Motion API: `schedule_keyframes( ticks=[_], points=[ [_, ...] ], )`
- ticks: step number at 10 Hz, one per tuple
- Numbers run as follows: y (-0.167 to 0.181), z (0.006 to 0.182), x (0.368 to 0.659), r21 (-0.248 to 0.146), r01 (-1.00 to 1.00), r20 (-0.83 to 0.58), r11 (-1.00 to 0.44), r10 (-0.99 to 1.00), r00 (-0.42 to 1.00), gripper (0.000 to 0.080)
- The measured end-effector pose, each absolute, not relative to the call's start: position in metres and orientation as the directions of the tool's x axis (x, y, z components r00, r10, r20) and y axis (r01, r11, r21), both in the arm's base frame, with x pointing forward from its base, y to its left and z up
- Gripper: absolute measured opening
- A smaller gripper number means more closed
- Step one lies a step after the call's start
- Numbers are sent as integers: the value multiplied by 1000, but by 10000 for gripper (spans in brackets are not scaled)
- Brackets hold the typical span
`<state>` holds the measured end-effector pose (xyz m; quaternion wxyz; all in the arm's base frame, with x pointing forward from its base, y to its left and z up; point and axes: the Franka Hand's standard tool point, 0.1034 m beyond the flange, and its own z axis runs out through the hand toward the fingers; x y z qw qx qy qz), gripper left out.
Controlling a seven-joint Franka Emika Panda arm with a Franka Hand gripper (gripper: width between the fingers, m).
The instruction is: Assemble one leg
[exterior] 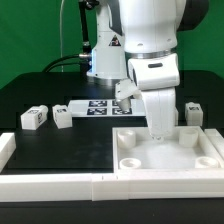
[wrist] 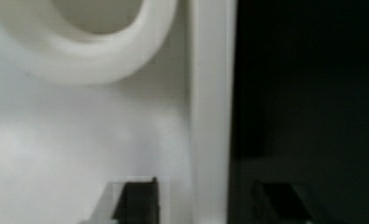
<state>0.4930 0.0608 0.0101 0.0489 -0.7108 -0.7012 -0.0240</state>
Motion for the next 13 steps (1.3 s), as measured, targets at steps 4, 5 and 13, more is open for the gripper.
schedule_keyframes(
  ticks=[4,5,13],
  points=[
    [60,10,493,-36,999,102,-13,995,17,628],
    [60,10,493,-36,999,102,-14,995,17,628],
    [63,50,468,-17,987,70,-159,985,160,649]
  ],
)
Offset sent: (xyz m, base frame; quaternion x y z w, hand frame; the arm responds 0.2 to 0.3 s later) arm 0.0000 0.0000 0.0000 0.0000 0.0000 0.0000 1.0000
